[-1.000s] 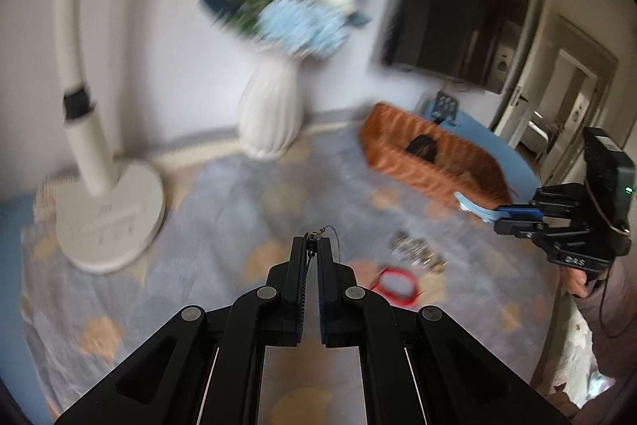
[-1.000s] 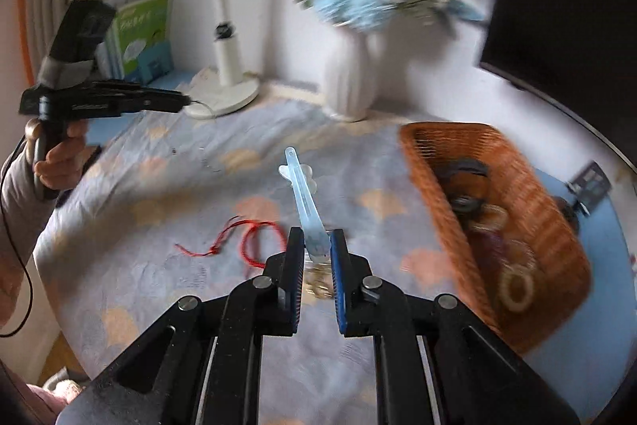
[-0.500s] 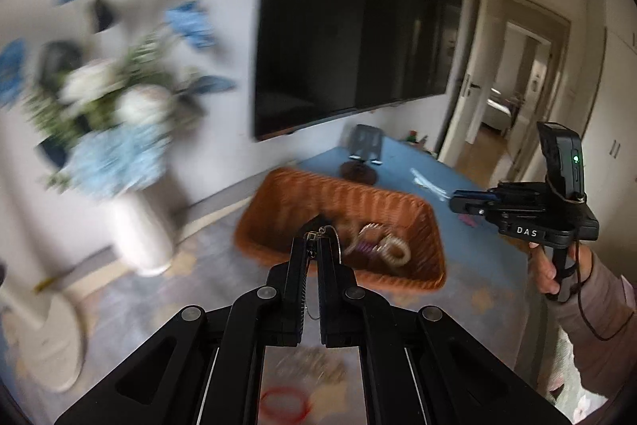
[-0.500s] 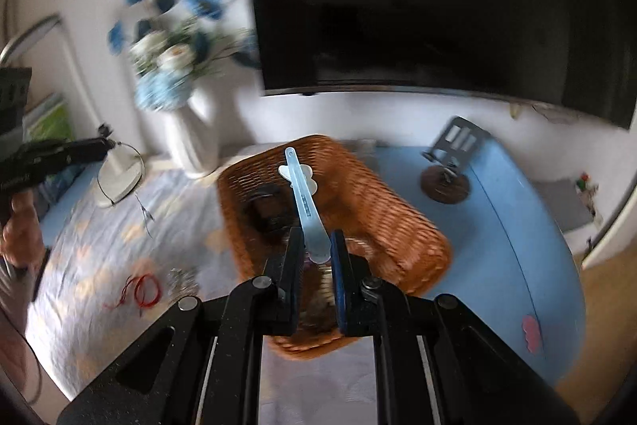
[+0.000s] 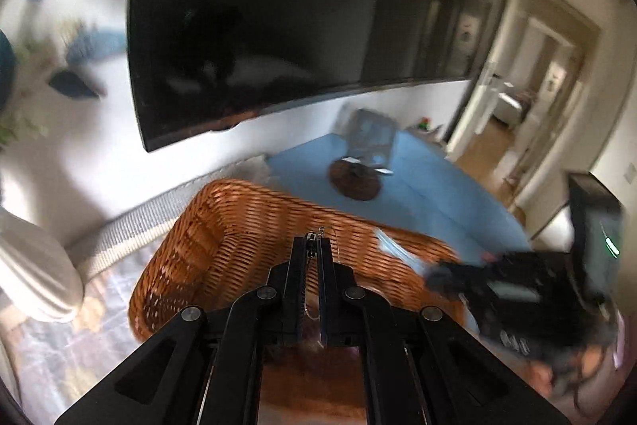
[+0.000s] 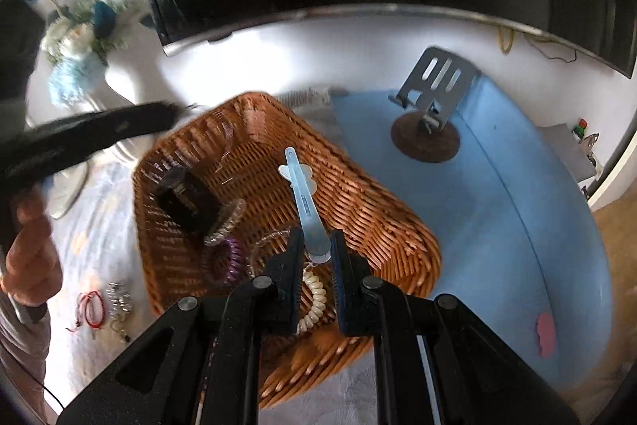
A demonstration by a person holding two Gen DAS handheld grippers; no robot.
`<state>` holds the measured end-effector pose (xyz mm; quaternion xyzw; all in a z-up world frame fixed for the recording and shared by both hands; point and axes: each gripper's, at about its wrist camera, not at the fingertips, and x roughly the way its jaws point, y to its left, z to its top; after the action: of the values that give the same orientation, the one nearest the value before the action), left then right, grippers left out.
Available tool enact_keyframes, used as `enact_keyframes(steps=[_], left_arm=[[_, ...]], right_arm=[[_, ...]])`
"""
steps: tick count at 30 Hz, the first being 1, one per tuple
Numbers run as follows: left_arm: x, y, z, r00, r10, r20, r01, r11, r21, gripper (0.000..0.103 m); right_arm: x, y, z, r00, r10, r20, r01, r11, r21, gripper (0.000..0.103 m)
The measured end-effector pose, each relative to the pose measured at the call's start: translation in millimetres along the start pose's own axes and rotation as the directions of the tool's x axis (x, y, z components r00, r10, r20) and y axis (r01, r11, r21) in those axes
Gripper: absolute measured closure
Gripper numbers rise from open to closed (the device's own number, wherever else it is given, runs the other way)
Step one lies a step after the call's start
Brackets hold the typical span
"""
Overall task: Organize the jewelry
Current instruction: 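Carry the wire bracelet and blue clip into the wicker basket and open both tools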
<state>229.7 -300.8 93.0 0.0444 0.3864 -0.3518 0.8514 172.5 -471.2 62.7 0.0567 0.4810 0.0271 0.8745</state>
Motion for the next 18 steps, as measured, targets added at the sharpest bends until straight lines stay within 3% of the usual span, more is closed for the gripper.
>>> enact_keyframes(steps=[5,12,15,16,18], left_arm=[[39,15,1,0.998,0.034,-0.056,-0.036,0.999,-0.039,0.098],[48,9,0,0.997,0.065,-0.041,-0.065,0.998,-0.002,0.097],[36,10,-1,0.999,0.030,-0.016,-0.030,1.000,-0.008,0.077],[26,9,-2,1.000,0.028,-0.003,-0.028,1.000,-0.010,0.066],[10,9,-5,0.999,0.037,0.023,-0.037,0.999,-0.002,0.062]], right_arm=[[26,2,5,0.999,0.004,-0.051,-0.005,1.000,-0.008,0.088],[42,7,16,0.997,0.021,-0.073,-0.022,1.000,-0.011,0.088],[43,2,17,0.995,0.064,-0.077,-0.062,0.997,0.035,0.087],[41,1,17,0.994,0.073,-0.076,-0.069,0.996,0.047,0.086],[33,-1,14,0.994,0.076,-0.073,-0.071,0.996,0.059,0.086]])
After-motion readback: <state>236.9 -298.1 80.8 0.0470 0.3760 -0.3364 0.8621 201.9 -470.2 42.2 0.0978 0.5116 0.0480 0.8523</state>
